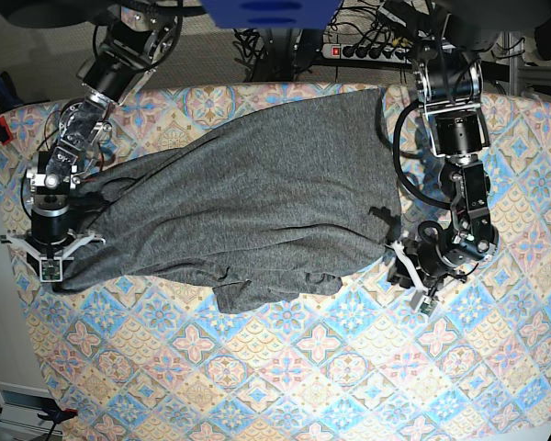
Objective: Layout the t-shirt on the table in an organized manner, then fold the t-shirt properly
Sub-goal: 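Hold the hem with both grippers and stretch the shirt taut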
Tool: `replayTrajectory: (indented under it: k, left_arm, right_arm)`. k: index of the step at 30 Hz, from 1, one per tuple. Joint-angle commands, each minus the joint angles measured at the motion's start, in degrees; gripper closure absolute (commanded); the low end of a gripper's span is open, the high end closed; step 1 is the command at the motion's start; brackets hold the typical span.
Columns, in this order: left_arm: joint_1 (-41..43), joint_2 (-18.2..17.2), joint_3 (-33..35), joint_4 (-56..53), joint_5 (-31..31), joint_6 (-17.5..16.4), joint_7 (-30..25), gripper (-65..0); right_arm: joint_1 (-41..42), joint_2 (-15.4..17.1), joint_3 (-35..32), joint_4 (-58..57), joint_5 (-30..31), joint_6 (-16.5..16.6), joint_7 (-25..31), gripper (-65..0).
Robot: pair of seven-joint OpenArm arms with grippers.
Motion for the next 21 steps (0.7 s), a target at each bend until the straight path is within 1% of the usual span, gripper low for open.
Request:
replayTrajectory:
  k: [1, 5, 10, 14, 18, 21]
  left_arm:
    - [-1.4, 0.2, 0.1, 0.9, -1.3, -0.3, -1.3, -18.6]
    - [-0.4, 0.2, 0.0, 1.0, -1.3, -0.3, -1.2, -25.6]
    - [-0.4, 0.2, 0.3, 1.0, -1.1, -0.3, -0.9, -31.1]
    - [-0.3, 0.0, 0.3, 0.7, -0.7, -0.3, -0.9, -33.3]
    - [0.8, 0.0, 0.7, 0.6, -0.6, -0.3, -0.9, -34.1]
    - [0.6, 0.1, 1.9, -4.1, -1.0, -0.3, -1.4, -34.2]
  right_arm:
    - [1.2, 0.8, -0.1, 1.0, 0.2, -0.7, 1.7, 0.0]
    - [1.1, 0.8, -0.1, 1.0, 0.3, -0.7, 1.3, 0.0]
    - [1.0, 0.8, -0.1, 1.0, 0.2, -0.7, 1.3, 0.0]
    - [0.9, 0.8, -0.1, 1.0, 0.1, -0.7, 1.3, 0.0]
    - [0.8, 0.8, -0.1, 1.0, 0.1, -0.7, 1.3, 0.0]
    - [0.8, 0.8, -0.1, 1.0, 0.1, -0.7, 1.3, 0.0]
